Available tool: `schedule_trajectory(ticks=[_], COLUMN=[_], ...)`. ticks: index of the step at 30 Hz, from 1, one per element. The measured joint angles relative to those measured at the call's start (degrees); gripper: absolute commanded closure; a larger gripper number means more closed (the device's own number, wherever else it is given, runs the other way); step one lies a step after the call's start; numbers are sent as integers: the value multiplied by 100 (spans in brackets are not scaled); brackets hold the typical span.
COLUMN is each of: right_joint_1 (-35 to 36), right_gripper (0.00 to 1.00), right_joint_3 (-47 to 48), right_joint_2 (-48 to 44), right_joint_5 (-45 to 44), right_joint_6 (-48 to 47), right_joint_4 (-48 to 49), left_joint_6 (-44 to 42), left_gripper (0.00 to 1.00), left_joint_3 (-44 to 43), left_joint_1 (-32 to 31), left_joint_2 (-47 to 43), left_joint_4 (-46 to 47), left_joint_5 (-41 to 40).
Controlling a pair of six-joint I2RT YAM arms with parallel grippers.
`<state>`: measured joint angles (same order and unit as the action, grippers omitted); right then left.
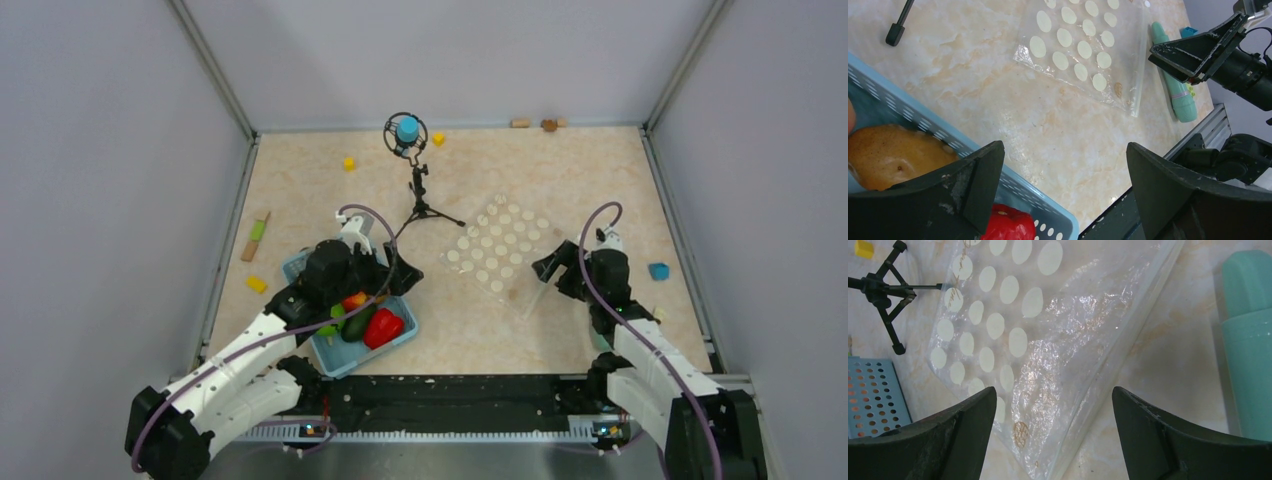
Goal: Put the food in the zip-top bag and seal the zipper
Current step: Pick up the zipper food storage bag at the center of the board.
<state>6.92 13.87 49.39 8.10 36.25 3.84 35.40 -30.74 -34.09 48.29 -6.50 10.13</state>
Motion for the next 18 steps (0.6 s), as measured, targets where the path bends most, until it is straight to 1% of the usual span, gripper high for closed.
schedule_trajectory(ticks=[12, 18], right_joint_1=[0, 0], right_gripper=[18, 18], right_joint_3=[-4, -39], right_joint_2=[575, 896], right_joint_5=[50, -136], right_joint_6=[197, 391], right_joint_4=[778, 1086], left_joint_6=[-66, -66], left_gripper=[3, 3], left_joint_3=[20, 20], left_joint_1=[-59, -96], left_joint_2=[127, 162], left_joint_4=[33, 39], left_joint_5=[11, -7])
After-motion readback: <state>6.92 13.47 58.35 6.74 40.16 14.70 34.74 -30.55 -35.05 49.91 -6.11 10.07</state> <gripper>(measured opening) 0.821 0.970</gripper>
